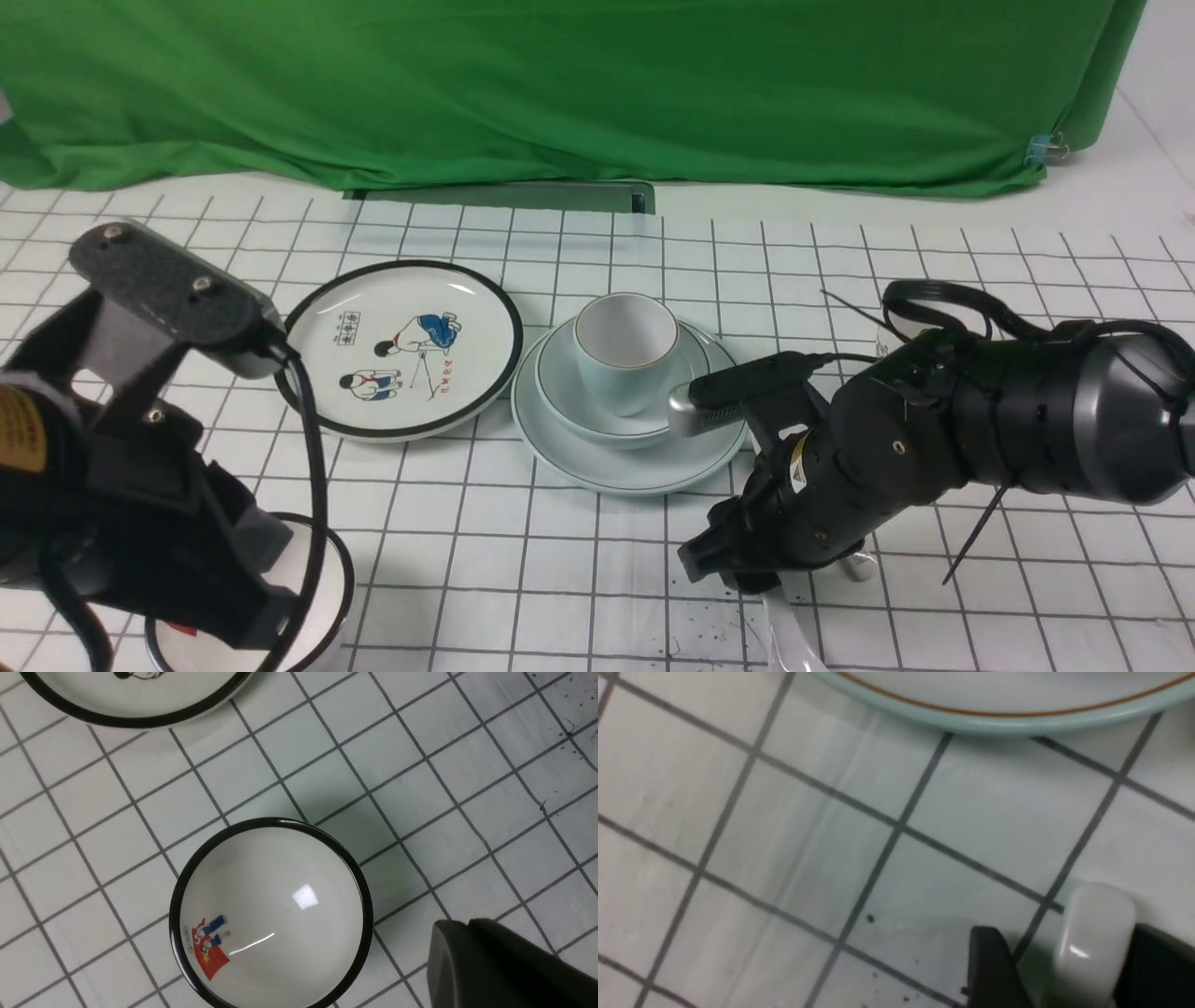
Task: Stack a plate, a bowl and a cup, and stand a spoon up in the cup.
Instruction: Use the right arm to grab a blue soup spoon
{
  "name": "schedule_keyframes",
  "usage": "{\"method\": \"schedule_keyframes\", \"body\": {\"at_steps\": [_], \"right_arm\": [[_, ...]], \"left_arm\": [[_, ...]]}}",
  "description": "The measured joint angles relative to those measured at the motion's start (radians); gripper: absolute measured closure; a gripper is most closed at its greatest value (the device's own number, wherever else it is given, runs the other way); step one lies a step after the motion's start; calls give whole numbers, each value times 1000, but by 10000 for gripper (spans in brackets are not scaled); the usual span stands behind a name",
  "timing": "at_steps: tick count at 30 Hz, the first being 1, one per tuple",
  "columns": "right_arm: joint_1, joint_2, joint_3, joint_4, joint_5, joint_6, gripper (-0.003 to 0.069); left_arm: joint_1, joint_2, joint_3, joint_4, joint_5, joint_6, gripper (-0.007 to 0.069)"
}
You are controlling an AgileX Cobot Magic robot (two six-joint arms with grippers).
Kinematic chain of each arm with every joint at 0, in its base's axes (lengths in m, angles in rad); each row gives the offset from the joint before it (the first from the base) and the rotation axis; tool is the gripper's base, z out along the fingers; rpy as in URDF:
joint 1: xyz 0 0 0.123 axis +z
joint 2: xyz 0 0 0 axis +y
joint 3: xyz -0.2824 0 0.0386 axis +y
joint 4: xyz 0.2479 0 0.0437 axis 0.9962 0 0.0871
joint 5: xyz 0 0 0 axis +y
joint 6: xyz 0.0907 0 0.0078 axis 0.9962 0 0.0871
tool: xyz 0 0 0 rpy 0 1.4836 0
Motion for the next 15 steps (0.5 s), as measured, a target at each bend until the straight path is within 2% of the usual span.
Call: {"method": "schedule_keyframes", "body": {"at_steps": [3, 10, 14, 15], "right_arm": [[0, 0, -2, 1, 2, 3, 488], [0, -109, -24, 7, 33, -64, 477], [0, -228, -39, 7, -88, -100, 477], [0, -270, -42, 7, -196, -106, 477]], "left_arm": [[0, 0, 0, -2, 5, 0, 661], [0, -10, 1, -2, 22, 0, 661], [0, -38, 2, -2, 20, -2, 661], [0, -61, 11, -2, 12, -7, 661]]}}
